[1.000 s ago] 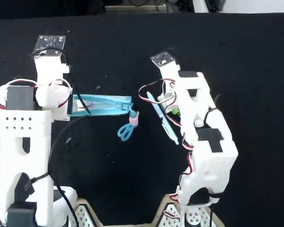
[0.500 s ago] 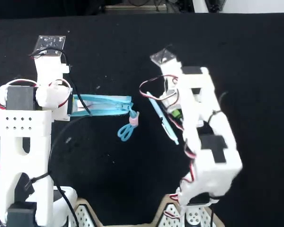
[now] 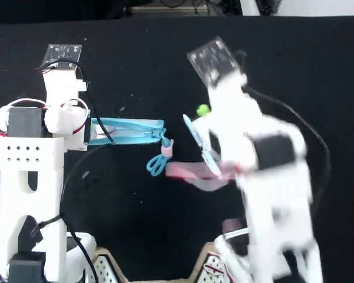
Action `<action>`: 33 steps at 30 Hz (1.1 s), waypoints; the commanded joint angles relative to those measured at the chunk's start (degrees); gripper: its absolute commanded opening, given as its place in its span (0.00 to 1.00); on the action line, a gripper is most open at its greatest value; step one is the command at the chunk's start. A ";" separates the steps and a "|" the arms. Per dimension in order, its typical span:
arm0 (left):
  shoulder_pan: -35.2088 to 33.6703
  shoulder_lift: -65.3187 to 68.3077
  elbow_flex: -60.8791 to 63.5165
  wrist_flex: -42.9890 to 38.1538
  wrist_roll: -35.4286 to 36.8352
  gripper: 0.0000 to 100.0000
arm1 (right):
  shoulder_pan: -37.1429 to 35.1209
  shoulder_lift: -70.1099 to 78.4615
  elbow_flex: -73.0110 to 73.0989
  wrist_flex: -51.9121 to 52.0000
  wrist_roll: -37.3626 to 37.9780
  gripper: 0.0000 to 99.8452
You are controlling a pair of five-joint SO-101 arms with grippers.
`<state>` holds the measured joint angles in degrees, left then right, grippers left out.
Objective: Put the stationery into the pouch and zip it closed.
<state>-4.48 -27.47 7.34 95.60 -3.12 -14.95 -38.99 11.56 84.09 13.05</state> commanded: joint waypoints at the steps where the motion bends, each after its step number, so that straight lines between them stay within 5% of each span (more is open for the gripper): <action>1: 0.57 0.44 -0.57 0.09 0.18 0.03 | -9.58 -16.13 0.04 -2.55 -6.24 0.01; 13: 0.57 0.44 -0.48 0.09 0.18 0.03 | -28.13 -38.64 16.04 -36.48 -11.16 0.01; 23: 0.57 0.44 -0.48 0.09 0.18 0.03 | -29.98 -40.92 33.98 -64.62 -11.16 0.01; 33: 0.57 0.44 -0.48 0.09 0.18 0.03 | -29.98 -40.84 42.15 -75.43 -11.25 0.01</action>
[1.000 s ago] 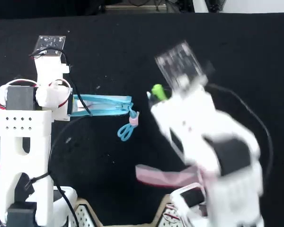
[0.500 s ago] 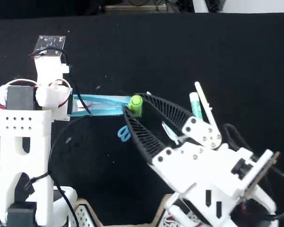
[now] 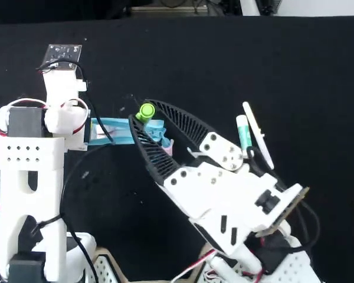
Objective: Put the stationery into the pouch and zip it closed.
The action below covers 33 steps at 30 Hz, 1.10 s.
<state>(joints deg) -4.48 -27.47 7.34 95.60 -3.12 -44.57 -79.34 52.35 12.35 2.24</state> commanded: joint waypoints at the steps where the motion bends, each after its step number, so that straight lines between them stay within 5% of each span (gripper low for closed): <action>1: 0.57 0.44 -0.48 0.09 0.18 0.03 | -0.35 -0.48 2.33 -4.48 -0.44 0.01; 17: 0.57 0.44 -0.48 0.26 0.18 0.03 | -0.79 -0.66 17.71 -11.16 0.00 0.01; 25: 0.57 0.44 -0.48 0.26 0.18 0.03 | -7.56 -0.48 4.62 16.88 0.09 0.15; 33: 0.57 0.44 -0.48 0.18 0.18 0.03 | -7.38 -0.48 -9.10 28.13 9.67 0.15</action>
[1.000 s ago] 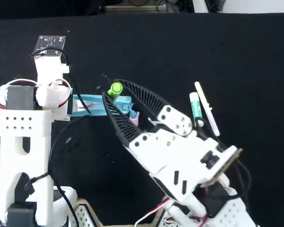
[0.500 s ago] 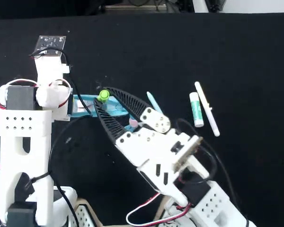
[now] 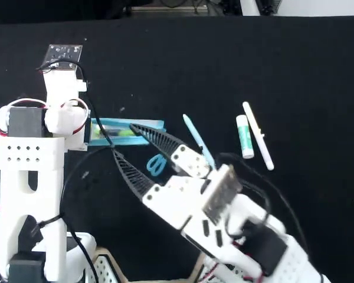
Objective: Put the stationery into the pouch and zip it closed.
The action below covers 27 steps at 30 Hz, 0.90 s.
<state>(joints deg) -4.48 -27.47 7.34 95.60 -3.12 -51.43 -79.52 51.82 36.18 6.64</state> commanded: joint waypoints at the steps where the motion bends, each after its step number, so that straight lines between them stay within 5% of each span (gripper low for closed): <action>1: 0.57 0.44 -0.48 0.18 0.18 0.03 | 0.44 -0.31 -10.24 5.63 5.71 0.14; 6: 0.57 0.44 -0.48 0.18 0.18 0.03 | 13.19 -0.40 -15.34 9.76 5.98 0.01; 17: 0.57 0.44 -0.40 0.26 0.18 0.03 | 40.79 19.03 -15.60 28.66 5.63 0.11; 27: 0.57 0.44 -0.40 0.18 0.18 0.03 | 44.92 52.18 -20.88 27.25 2.02 0.12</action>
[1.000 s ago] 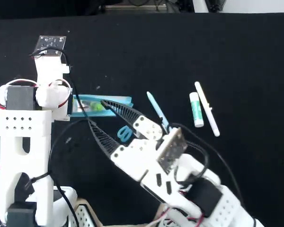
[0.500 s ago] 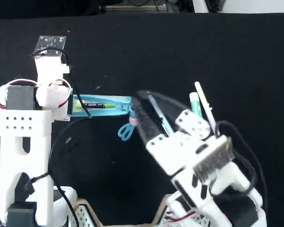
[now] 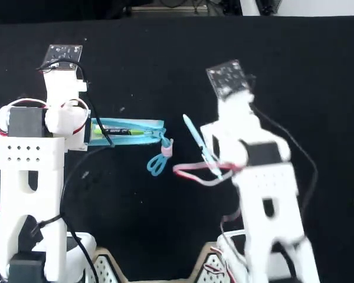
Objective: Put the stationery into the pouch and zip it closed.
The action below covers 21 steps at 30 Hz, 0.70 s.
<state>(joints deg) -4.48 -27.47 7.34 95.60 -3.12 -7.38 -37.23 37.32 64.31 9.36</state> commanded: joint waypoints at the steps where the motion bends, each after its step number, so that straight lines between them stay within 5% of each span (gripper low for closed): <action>1: 0.57 0.44 -0.40 0.18 0.18 0.03 | 0.88 12.53 -7.52 -0.79 -0.70 0.12; 10: 0.57 0.44 -0.40 0.18 0.18 0.03 | -5.54 32.13 -10.07 -4.04 -0.62 0.12; 21: 0.57 0.44 -0.40 0.35 0.18 0.03 | -1.23 43.65 -10.07 -16.09 5.63 0.11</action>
<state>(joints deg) -4.48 -27.47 7.34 95.60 -3.12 -11.25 5.41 30.29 50.07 9.89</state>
